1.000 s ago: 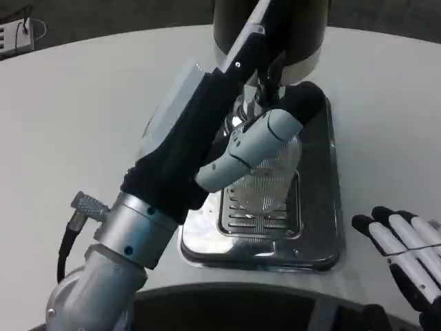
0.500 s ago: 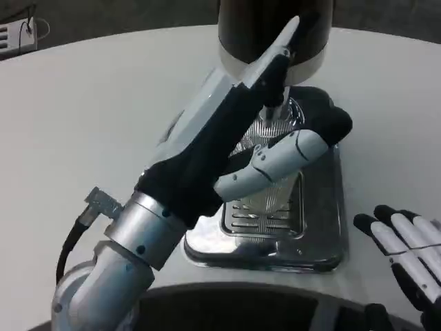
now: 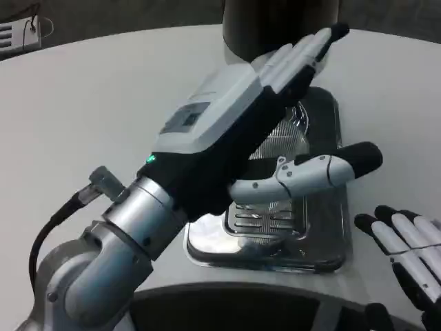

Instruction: Grasp the cup under the faucet to collect the drink, then remove the cup.

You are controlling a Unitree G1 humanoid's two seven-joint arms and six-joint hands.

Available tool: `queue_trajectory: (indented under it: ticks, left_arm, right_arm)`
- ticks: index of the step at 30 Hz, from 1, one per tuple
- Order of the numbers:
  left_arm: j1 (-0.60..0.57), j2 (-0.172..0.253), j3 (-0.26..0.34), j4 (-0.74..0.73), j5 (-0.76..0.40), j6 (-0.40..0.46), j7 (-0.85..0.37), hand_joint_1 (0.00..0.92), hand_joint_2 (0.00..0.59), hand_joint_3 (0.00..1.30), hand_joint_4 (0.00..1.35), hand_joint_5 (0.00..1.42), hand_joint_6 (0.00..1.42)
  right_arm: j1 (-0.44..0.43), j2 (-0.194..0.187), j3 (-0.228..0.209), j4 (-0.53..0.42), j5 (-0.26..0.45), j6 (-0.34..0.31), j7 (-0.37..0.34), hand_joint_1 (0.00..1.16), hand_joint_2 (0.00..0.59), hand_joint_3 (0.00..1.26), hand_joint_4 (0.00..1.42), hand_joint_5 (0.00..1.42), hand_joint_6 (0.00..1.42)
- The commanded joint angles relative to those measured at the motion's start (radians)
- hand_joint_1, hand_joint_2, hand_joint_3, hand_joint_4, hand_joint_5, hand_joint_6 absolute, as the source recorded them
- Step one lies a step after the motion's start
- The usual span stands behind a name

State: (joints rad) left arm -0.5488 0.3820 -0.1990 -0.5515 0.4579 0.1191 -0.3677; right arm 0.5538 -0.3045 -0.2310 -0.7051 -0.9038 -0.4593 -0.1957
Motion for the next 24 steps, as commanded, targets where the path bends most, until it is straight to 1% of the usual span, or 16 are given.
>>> queue_trajectory:
  ticks: [1,8,11,12,14,15,18,19,20,24]
  left_arm:
    - [-0.021,0.023,-0.037,-0.024,0.052,-0.001,-0.056,0.000,0.147,0.00,0.00,0.03,0.00]
    - [-0.039,0.030,-0.048,-0.037,0.098,-0.008,-0.093,0.000,0.141,0.00,0.00,0.03,0.00]
    - [-0.042,0.031,-0.051,-0.039,0.111,-0.011,-0.102,0.000,0.138,0.00,0.00,0.03,0.00]
    - [-0.042,0.031,-0.051,-0.040,0.114,-0.012,-0.104,0.000,0.138,0.00,0.00,0.03,0.00]
    - [-0.041,0.030,-0.052,-0.040,0.120,-0.013,-0.104,0.000,0.137,0.00,0.00,0.03,0.00]
    - [-0.041,0.030,-0.052,-0.040,0.123,-0.013,-0.104,0.000,0.137,0.00,0.00,0.03,0.00]
    - [-0.042,0.029,-0.051,-0.040,0.126,-0.016,-0.106,0.000,0.137,0.00,0.00,0.03,0.00]
    - [-0.042,0.028,-0.051,-0.041,0.127,-0.016,-0.107,0.000,0.137,0.00,0.00,0.03,0.00]
    - [-0.042,0.028,-0.050,-0.041,0.128,-0.016,-0.107,0.000,0.137,0.00,0.00,0.03,0.00]
    - [-0.039,0.028,-0.048,-0.043,0.132,-0.018,-0.107,0.000,0.137,0.00,0.00,0.03,0.00]
  right_arm:
    - [-0.001,0.002,-0.003,0.010,0.019,-0.004,0.002,0.20,0.575,0.10,0.06,0.09,0.13]
    - [-0.018,0.004,0.007,0.021,0.031,0.011,0.020,0.20,0.562,0.10,0.06,0.09,0.14]
    - [-0.030,0.005,0.012,0.026,0.045,0.025,0.037,0.20,0.558,0.10,0.05,0.09,0.14]
    - [-0.035,0.005,0.014,0.028,0.050,0.030,0.042,0.21,0.545,0.10,0.05,0.09,0.14]
    - [-0.046,0.006,0.018,0.033,0.067,0.044,0.058,0.21,0.540,0.10,0.05,0.09,0.15]
    - [-0.051,0.006,0.020,0.035,0.076,0.050,0.066,0.22,0.524,0.10,0.05,0.09,0.15]
    - [-0.063,0.005,0.024,0.039,0.104,0.067,0.087,0.24,0.502,0.10,0.05,0.09,0.16]
    - [-0.070,0.004,0.027,0.042,0.118,0.074,0.096,0.25,0.484,0.09,0.05,0.09,0.16]
    - [-0.076,0.003,0.029,0.045,0.128,0.078,0.103,0.25,0.480,0.09,0.05,0.09,0.16]
    - [-0.104,0.002,0.039,0.055,0.169,0.101,0.134,0.31,0.425,0.08,0.05,0.10,0.18]
